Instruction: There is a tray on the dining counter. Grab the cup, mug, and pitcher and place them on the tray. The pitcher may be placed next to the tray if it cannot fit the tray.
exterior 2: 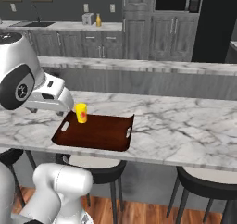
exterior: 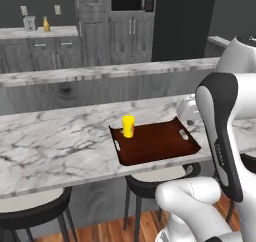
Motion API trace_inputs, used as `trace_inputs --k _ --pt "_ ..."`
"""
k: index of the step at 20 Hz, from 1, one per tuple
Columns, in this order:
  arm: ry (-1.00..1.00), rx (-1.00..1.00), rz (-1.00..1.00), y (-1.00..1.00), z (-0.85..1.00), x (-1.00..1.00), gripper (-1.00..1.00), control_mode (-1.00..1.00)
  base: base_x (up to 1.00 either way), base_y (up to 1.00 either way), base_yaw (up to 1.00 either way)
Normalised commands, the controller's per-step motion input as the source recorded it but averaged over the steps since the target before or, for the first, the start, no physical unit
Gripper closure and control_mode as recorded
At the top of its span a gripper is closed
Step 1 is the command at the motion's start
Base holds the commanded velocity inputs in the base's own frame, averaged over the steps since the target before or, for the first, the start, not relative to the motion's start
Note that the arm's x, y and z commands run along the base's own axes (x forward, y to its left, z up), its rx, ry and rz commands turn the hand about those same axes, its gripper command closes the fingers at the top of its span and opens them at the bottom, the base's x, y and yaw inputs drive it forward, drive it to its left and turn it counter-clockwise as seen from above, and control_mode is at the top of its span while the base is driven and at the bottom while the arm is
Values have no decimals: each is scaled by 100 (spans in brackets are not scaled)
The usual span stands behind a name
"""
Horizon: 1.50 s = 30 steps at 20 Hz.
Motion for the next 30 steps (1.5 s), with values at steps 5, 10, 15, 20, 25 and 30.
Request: trace_inputs --k 5,10,15,20,25,30 --pt "0 0 0 0 0 0 -100 100 -100 77 0" --pt "0 0 0 0 0 0 -100 100 -91 100 8" --pt "0 0 0 0 0 0 -100 100 -20 100 0" --pt "0 0 0 0 0 0 -100 100 -4 100 0" --pt "0 0 0 0 0 0 -100 100 -4 100 0" --pt "0 0 0 0 0 0 -100 100 -1 100 0"
